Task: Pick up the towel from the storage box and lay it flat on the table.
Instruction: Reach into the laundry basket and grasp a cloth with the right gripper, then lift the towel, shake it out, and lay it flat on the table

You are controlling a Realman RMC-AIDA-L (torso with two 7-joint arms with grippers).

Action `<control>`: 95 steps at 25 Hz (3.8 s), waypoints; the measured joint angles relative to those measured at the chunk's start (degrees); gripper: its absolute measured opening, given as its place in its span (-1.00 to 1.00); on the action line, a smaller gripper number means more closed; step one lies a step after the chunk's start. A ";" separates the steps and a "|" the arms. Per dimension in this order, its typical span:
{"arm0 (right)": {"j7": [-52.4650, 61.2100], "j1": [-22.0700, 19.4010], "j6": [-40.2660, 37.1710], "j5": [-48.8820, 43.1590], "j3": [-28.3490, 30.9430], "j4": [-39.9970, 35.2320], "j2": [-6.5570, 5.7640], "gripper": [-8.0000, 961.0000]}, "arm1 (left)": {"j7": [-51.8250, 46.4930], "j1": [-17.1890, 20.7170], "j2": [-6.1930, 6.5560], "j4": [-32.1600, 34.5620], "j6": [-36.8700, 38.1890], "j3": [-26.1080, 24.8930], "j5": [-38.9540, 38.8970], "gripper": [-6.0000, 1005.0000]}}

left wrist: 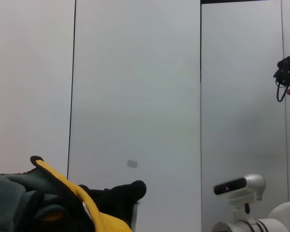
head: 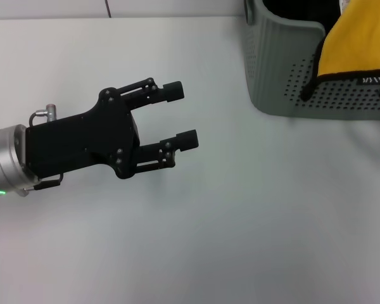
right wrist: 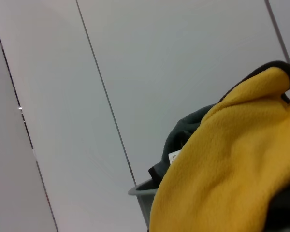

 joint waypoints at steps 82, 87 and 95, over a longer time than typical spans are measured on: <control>-2.63 11.02 -26.57 0.49 -28.54 -14.89 -0.26 -0.96 | 0.81 0.67 -0.71 -0.02 0.18 -1.23 -0.01 0.47; -0.78 6.97 -30.82 0.74 -20.83 -20.42 -0.39 -0.96 | 1.33 1.21 -0.71 -0.02 0.34 -1.30 -0.13 0.47; 2.63 5.67 -31.20 5.14 -7.04 -20.57 0.63 -0.96 | 1.37 0.90 -0.80 -0.06 0.39 -0.90 -0.18 0.47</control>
